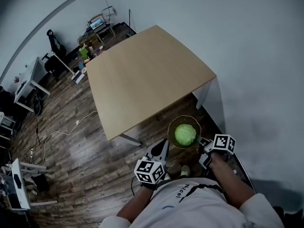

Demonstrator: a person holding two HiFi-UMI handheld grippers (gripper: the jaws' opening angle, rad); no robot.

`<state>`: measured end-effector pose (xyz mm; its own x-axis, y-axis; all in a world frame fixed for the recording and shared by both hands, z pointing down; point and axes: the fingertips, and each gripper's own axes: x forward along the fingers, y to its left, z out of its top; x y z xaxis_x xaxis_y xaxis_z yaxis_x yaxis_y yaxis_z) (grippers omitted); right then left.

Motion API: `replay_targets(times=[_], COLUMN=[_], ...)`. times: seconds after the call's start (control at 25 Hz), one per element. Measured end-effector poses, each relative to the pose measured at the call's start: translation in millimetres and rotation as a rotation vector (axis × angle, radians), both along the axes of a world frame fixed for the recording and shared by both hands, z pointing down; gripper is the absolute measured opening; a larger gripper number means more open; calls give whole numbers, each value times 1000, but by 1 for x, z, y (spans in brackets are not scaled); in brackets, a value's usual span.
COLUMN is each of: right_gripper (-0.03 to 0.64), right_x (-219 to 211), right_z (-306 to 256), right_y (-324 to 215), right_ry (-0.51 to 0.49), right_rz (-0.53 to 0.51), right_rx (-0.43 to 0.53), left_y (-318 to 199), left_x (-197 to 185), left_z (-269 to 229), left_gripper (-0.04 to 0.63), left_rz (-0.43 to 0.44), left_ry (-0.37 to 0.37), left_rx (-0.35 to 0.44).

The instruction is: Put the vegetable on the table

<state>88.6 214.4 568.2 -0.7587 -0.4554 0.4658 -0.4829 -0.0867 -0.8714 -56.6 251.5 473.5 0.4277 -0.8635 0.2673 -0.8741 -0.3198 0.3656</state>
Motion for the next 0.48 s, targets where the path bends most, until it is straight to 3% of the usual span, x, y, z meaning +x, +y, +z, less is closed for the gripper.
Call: replay_targets(times=[0.48], right_gripper=[26], right_x=[34], right_z=[9], right_y=[-26], right_ry=[15], right_rz=[46], right_rx=[-17], left_y=[-34], left_x=[28], left_z=[3], left_gripper=[12], left_rz=[11], left_ry=[-5], left_rx=[-23])
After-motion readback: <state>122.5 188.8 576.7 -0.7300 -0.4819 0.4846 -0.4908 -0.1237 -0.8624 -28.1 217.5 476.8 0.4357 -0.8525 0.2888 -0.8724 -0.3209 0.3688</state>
